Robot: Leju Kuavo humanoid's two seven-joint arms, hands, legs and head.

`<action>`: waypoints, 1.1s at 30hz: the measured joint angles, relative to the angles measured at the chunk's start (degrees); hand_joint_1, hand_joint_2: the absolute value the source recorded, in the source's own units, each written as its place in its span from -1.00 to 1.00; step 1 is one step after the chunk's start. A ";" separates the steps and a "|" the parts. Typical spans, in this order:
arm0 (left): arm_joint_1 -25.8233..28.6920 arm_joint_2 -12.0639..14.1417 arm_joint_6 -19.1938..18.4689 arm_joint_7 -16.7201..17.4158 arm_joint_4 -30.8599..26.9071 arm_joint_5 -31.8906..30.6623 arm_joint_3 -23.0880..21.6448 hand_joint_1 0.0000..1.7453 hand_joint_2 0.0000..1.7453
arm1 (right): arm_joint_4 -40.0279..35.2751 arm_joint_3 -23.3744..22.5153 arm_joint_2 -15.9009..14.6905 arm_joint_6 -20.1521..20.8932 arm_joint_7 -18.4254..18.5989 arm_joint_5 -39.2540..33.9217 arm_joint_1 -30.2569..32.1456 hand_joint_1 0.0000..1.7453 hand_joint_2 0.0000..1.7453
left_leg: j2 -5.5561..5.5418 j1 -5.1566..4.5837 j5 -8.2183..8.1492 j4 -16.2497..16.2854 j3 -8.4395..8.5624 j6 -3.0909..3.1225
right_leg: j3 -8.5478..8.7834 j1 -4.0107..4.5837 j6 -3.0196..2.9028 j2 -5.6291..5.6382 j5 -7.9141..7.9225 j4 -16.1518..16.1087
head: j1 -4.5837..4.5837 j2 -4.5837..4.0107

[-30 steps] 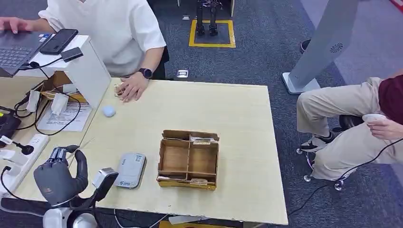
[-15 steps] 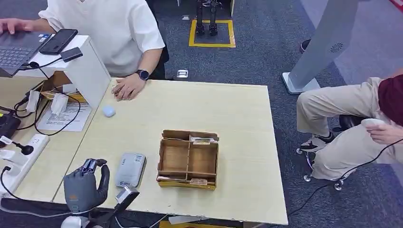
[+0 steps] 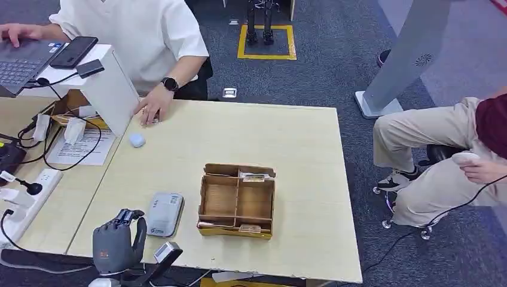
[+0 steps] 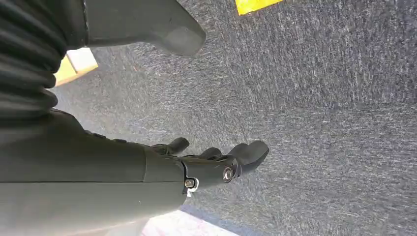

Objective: Pass the card to the sensor for recognition and then transmit it.

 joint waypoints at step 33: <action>3.27 3.48 0.15 10.88 3.12 -7.60 -5.27 1.00 1.00 | 0.00 0.02 0.00 -0.02 0.02 0.09 0.07 -1.00 1.00 | 0.00 0.00 0.00 0.00 0.06 0.00 | 0.07 0.00 0.00 -0.02 0.00 0.00 | 0.00 0.02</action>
